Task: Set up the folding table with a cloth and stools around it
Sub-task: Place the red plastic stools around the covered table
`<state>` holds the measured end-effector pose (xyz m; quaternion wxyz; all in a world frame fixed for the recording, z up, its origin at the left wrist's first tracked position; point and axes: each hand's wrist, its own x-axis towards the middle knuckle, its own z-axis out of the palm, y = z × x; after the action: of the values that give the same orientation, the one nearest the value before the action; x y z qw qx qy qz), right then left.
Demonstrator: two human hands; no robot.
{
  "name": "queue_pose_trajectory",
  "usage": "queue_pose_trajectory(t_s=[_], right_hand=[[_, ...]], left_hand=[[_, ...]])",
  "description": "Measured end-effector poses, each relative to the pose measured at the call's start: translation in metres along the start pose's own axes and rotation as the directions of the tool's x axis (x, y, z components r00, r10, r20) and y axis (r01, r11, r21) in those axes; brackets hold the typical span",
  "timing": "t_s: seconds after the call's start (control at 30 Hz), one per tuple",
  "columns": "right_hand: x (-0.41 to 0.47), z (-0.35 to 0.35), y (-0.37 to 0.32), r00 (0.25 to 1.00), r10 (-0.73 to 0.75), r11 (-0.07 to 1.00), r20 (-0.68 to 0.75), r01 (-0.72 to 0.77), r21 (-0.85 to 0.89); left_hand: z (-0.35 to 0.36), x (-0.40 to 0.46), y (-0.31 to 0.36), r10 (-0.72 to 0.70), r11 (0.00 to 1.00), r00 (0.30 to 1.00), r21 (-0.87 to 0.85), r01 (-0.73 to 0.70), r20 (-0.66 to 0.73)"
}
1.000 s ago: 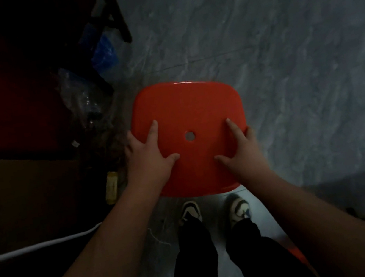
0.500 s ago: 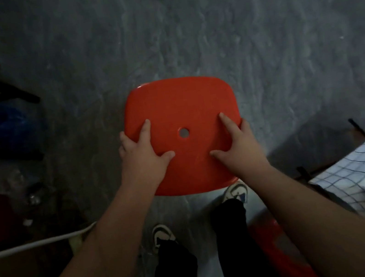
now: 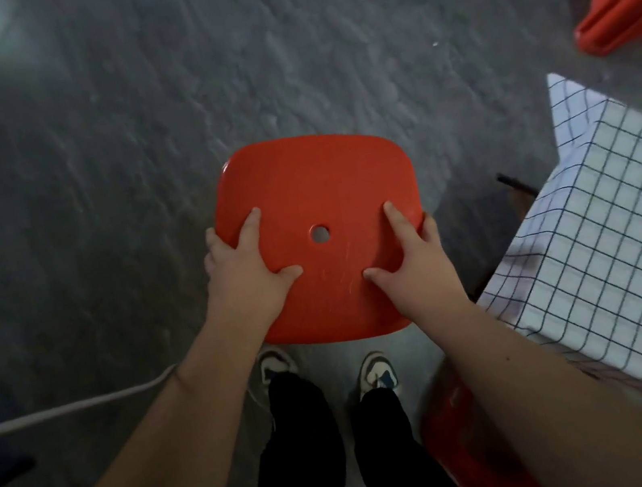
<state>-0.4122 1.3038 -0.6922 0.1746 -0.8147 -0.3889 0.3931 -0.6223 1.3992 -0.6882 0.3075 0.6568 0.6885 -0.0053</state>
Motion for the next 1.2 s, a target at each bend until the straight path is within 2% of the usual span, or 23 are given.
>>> queue_pose_trajectory(t_s=[0.3,0.6,0.8,1.2], right_hand=[[0.081,-0.053,0.003,0.973,0.164,0.984,-0.163,-0.150,0.094],[0.153,-0.099,0.020,0.929,0.290,0.951,-0.229,-0.253,0.178],[0.178,-0.112,0.070,0.900,0.361,0.924,-0.243,-0.311,0.221],[0.178,-0.110,0.155,0.878,0.434,0.891,-0.203,-0.384,0.241]], left_hand=[[0.010,0.111,0.104,0.225,0.969,0.966,0.071,-0.235,0.125],[0.044,0.185,0.184,0.319,0.929,0.921,0.115,-0.350,0.224],[0.095,0.201,0.225,0.356,0.909,0.893,0.120,-0.399,0.276],[0.172,0.179,0.247,0.324,0.898,0.873,0.173,-0.405,0.365]])
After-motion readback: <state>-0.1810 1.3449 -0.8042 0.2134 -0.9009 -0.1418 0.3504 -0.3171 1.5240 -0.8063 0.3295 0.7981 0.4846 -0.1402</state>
